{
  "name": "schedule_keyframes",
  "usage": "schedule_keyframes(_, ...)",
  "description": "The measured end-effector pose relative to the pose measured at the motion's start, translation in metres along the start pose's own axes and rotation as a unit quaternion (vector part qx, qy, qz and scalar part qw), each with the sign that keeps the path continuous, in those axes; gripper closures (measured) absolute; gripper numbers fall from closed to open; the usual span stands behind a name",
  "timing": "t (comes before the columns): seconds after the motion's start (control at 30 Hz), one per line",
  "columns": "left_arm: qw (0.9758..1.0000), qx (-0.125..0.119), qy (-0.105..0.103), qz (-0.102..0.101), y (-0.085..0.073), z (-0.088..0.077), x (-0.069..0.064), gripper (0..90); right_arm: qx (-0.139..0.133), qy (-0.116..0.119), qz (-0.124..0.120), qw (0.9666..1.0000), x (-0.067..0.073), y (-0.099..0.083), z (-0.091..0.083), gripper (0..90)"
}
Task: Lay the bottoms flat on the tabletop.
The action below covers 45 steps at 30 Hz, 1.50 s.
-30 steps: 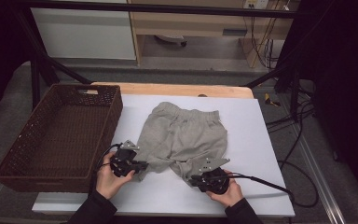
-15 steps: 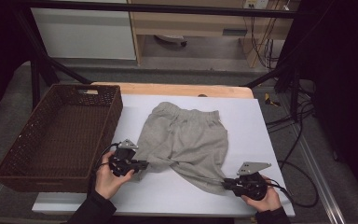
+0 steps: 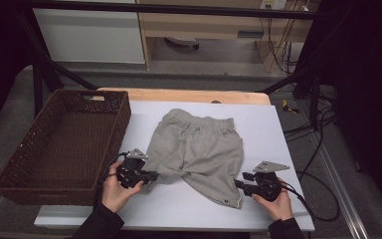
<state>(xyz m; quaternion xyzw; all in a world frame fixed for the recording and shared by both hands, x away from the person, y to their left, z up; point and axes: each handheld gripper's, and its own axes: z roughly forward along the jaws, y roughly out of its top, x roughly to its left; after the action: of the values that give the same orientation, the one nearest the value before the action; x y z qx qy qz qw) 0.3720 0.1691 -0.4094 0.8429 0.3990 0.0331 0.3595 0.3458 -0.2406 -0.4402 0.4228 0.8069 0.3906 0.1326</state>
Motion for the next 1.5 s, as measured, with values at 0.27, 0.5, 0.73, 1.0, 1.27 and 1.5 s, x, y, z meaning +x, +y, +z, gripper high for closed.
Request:
schedule_keyframes(0.27,1.0000,-0.001,0.000,0.001,0.000,0.000,0.000,86.8,0.021,0.046,0.001,0.9987,0.013,-0.002,0.019,83.8)
schedule_keyframes(0.5,1.0000,-0.003,0.000,0.000,0.000,-0.001,0.000,86.8,0.006,0.033,0.004,0.9994,0.009,0.002,0.001,90.0)
schedule_keyframes(0.73,1.0000,-0.002,0.000,0.002,0.000,-0.001,-0.001,86.8,0.000,0.033,0.006,0.9995,0.015,0.000,0.008,67.2)
schedule_keyframes(1.0,1.0000,-0.006,0.000,0.002,0.000,-0.002,-0.001,86.8,0.027,0.028,0.002,0.9992,0.016,-0.001,0.009,86.0)
schedule_keyframes(1.27,0.9999,-0.012,-0.005,0.003,0.004,-0.006,-0.003,86.8,0.003,-0.057,0.020,0.9982,-0.026,-0.003,-0.028,86.2)
schedule_keyframes(1.5,0.9999,-0.011,-0.003,0.007,0.007,-0.002,-0.005,86.8,-0.015,-0.075,-0.004,0.9970,-0.023,-0.006,-0.019,65.8)
